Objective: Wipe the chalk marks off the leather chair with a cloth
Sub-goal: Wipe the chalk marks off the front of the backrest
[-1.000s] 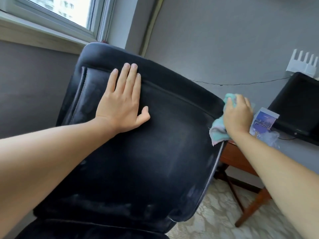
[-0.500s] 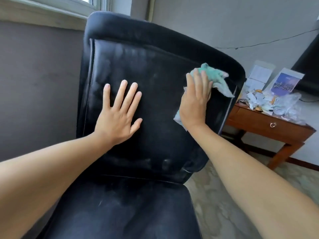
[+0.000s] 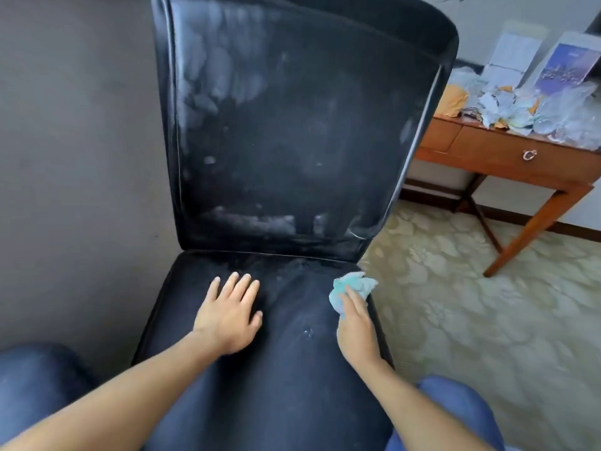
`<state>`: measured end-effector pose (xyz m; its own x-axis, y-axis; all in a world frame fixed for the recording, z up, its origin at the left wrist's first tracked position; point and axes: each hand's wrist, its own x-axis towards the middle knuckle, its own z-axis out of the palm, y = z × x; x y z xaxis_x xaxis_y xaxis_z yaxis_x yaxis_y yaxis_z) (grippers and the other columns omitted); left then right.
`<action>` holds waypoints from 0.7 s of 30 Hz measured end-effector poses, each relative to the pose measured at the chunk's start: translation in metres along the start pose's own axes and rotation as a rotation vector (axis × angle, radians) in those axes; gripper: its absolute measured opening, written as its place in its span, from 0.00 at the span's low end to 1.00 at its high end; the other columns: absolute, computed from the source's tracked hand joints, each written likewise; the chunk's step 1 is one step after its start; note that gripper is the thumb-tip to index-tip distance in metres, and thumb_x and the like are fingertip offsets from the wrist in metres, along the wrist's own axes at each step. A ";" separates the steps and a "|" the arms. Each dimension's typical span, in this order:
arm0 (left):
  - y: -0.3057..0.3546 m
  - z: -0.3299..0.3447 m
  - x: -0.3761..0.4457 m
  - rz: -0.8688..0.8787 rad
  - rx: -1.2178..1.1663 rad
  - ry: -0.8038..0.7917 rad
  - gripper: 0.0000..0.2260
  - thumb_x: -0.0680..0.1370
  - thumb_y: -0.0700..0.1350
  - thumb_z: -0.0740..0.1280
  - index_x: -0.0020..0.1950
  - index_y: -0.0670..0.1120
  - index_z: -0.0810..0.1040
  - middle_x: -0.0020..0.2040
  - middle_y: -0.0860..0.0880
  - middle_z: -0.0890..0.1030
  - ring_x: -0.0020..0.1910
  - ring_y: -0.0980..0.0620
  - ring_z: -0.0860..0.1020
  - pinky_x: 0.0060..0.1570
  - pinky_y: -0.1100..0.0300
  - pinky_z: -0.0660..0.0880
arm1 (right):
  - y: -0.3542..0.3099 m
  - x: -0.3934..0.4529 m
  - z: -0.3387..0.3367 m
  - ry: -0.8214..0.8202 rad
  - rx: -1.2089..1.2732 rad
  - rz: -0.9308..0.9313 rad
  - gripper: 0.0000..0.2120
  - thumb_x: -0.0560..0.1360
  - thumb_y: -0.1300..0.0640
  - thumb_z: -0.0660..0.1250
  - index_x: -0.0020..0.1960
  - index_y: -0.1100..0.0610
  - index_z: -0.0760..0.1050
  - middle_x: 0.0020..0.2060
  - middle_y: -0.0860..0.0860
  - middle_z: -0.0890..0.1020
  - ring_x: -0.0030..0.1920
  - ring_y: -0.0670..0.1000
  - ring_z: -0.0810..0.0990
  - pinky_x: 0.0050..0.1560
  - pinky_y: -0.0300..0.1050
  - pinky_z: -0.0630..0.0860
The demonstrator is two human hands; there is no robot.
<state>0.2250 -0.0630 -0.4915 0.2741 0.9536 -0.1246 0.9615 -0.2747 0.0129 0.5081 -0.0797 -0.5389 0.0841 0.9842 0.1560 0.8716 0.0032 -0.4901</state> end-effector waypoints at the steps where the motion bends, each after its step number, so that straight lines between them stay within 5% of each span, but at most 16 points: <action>1: 0.009 0.008 -0.009 -0.027 -0.031 -0.090 0.39 0.77 0.66 0.35 0.86 0.52 0.48 0.86 0.49 0.46 0.85 0.44 0.43 0.81 0.41 0.39 | -0.001 -0.008 0.002 0.033 0.074 0.039 0.29 0.70 0.75 0.65 0.70 0.63 0.72 0.73 0.52 0.70 0.72 0.56 0.70 0.69 0.31 0.60; 3: 0.024 0.022 -0.019 -0.072 -0.074 -0.179 0.36 0.81 0.68 0.38 0.86 0.55 0.41 0.86 0.50 0.39 0.84 0.42 0.37 0.80 0.39 0.36 | -0.003 -0.011 -0.008 0.010 0.073 -0.005 0.22 0.71 0.66 0.67 0.64 0.56 0.74 0.73 0.47 0.67 0.68 0.54 0.70 0.63 0.39 0.67; 5: 0.031 0.036 -0.025 -0.101 -0.079 -0.172 0.39 0.76 0.70 0.33 0.85 0.55 0.37 0.85 0.50 0.34 0.83 0.41 0.33 0.79 0.37 0.32 | 0.007 -0.006 -0.020 -0.044 -0.045 -0.052 0.17 0.72 0.57 0.67 0.60 0.47 0.74 0.75 0.45 0.56 0.72 0.53 0.60 0.65 0.46 0.63; 8: 0.033 0.052 -0.028 -0.119 -0.079 -0.057 0.41 0.74 0.69 0.31 0.85 0.55 0.38 0.84 0.50 0.35 0.83 0.42 0.33 0.78 0.37 0.32 | 0.029 -0.009 -0.027 -0.116 -0.102 0.059 0.20 0.76 0.46 0.65 0.67 0.36 0.68 0.72 0.46 0.56 0.72 0.54 0.59 0.71 0.51 0.62; 12: 0.032 0.061 -0.029 -0.111 -0.113 0.051 0.36 0.80 0.69 0.41 0.86 0.54 0.48 0.85 0.49 0.45 0.85 0.41 0.43 0.80 0.37 0.38 | 0.025 0.002 -0.033 0.102 -0.034 0.067 0.14 0.77 0.55 0.68 0.62 0.48 0.75 0.56 0.50 0.75 0.57 0.56 0.74 0.52 0.47 0.69; 17: 0.034 0.061 -0.015 -0.056 -0.014 0.055 0.33 0.77 0.64 0.58 0.75 0.46 0.75 0.75 0.40 0.73 0.74 0.31 0.68 0.70 0.28 0.60 | -0.026 0.068 -0.071 0.389 0.111 0.064 0.18 0.75 0.54 0.69 0.64 0.47 0.72 0.55 0.48 0.73 0.51 0.52 0.75 0.47 0.50 0.73; 21: 0.044 0.055 -0.003 -0.079 -0.031 0.123 0.29 0.74 0.62 0.59 0.66 0.44 0.76 0.67 0.40 0.73 0.71 0.33 0.68 0.70 0.28 0.59 | -0.037 0.126 -0.063 0.465 0.118 0.171 0.13 0.77 0.56 0.68 0.58 0.56 0.70 0.53 0.54 0.76 0.50 0.60 0.78 0.44 0.51 0.72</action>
<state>0.2651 -0.0846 -0.5449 0.1964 0.9805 -0.0043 0.9798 -0.1960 0.0388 0.5171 0.0332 -0.4466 0.4505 0.7893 0.4172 0.7682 -0.1046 -0.6316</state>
